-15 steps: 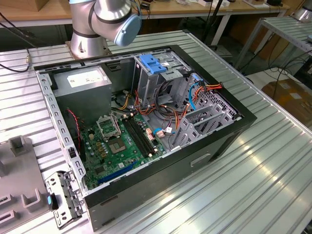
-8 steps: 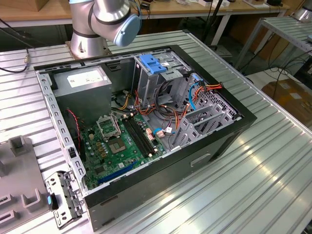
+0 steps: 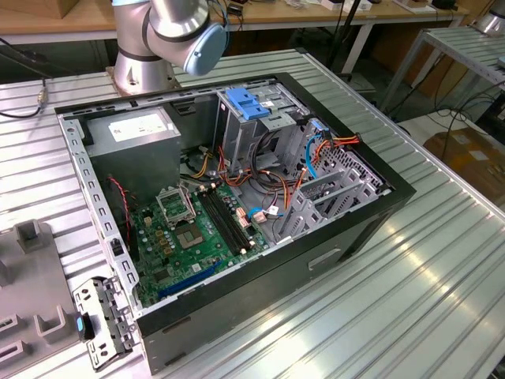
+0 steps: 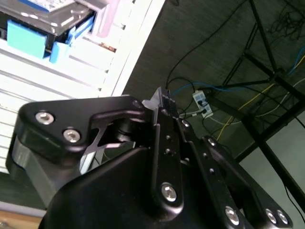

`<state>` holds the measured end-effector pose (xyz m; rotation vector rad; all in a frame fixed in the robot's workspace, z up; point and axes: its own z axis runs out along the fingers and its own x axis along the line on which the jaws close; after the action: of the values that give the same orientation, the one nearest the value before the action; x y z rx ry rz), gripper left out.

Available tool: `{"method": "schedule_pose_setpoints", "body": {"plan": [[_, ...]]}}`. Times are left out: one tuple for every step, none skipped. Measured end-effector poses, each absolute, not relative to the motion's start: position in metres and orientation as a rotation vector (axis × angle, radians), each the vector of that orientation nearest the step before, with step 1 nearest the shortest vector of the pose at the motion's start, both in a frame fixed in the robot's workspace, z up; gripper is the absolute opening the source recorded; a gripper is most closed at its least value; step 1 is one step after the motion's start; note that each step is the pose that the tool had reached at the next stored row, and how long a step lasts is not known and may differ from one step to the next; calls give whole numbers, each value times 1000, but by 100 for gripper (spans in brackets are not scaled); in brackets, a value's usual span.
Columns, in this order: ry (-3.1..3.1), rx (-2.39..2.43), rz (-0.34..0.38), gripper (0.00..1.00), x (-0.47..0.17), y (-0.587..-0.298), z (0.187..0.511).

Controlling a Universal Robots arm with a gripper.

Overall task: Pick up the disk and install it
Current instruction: 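Pick up the disk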

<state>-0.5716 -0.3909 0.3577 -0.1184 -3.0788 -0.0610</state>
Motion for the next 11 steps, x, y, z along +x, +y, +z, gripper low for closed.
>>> {"method": "schedule_pose_setpoints", "body": {"plan": [[-3079,-118,-61,11,-572,-391,358],[-3079,-118,-61,11,-572,-391,358],[-3079,-118,-61,11,-572,-391,358],[-3079,-118,-61,11,-572,-391,358],[-3079,-117,-61,11,-572,-391,358],[-3079,-117,-61,11,-572,-391,358],[-3079,-117,-61,11,-572,-391,358],[-3079,-117,-61,11,-572,-391,358],[-3079,-117,-61,11,-572,-391,358],[-3079,-117,-61,11,-570,-391,358],[-3079,-117,-61,11,-563,-391,358]]}}
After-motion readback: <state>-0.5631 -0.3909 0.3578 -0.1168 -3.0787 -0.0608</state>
